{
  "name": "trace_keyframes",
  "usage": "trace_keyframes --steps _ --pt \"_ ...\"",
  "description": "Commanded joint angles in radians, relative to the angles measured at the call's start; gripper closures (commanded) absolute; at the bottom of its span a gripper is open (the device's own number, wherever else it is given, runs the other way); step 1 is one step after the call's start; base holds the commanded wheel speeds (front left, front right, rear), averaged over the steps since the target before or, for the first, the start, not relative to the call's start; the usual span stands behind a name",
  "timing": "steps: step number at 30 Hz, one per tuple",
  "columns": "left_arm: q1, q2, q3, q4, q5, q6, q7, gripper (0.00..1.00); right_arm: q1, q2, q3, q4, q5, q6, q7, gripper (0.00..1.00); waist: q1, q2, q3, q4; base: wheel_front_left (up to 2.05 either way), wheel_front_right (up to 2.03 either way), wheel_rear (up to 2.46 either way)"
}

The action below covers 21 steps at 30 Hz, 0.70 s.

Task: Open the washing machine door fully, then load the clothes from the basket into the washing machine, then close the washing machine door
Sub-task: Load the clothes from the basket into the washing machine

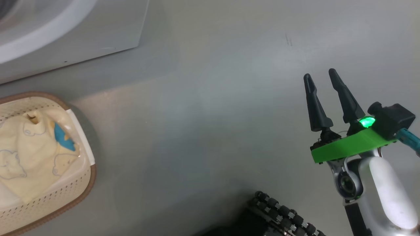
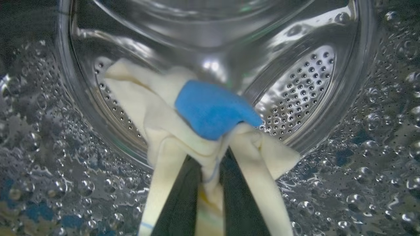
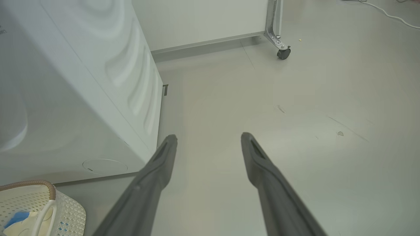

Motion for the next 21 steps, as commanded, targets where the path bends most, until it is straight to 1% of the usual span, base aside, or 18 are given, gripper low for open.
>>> trace_keyframes --steps 1,3,5,6,7,8,15,21 --pt "-0.036 0.064 0.020 -0.014 0.014 0.000 -0.020 1.00 0.007 -0.015 0.012 -0.017 0.008 0.000 -0.013 0.00 -0.0001 0.0000 0.002 -0.008 0.00 0.00 0.00" --pt "-0.047 0.061 0.022 0.023 0.012 0.000 -0.035 1.00 0.010 -0.015 0.011 -0.011 0.011 0.000 -0.016 0.00 -0.0001 0.0000 0.002 -0.012 0.00 0.00 0.00" --pt "-0.051 0.056 0.020 0.066 0.005 -0.001 -0.022 1.00 0.012 -0.015 0.011 -0.005 0.013 0.000 -0.018 0.00 -0.0001 0.0000 0.001 -0.014 0.00 0.00 0.00" --pt "-0.051 0.051 0.024 0.085 -0.004 0.000 -0.018 0.67 0.013 -0.015 0.011 -0.003 0.014 0.000 -0.019 0.00 -0.0001 0.0000 0.001 -0.013 0.00 0.00 0.00" --pt "-0.050 0.046 0.028 0.104 -0.012 0.001 -0.013 0.16 0.012 -0.015 0.010 -0.002 0.016 0.000 -0.020 0.00 -0.0001 0.0000 0.002 -0.013 0.00 0.00 0.00" --pt "-0.047 0.044 0.027 0.117 -0.015 0.000 -0.013 0.00 0.012 -0.015 0.010 0.000 0.017 0.000 -0.021 0.00 -0.0001 0.0000 0.003 -0.012 0.00 0.00 0.00" --pt "-0.027 0.016 0.029 0.179 -0.041 -0.012 -0.041 0.00 -0.001 -0.015 0.002 0.005 0.012 0.000 -0.023 0.00 -0.0001 0.0000 -0.003 0.001 0.00 0.00 0.00" --pt "0.035 -0.013 0.018 0.222 -0.047 -0.019 -0.087 0.00 -0.001 -0.015 -0.009 0.009 0.003 0.000 -0.024 0.00 -0.0001 0.0000 -0.044 0.022 0.00 0.00 0.00"
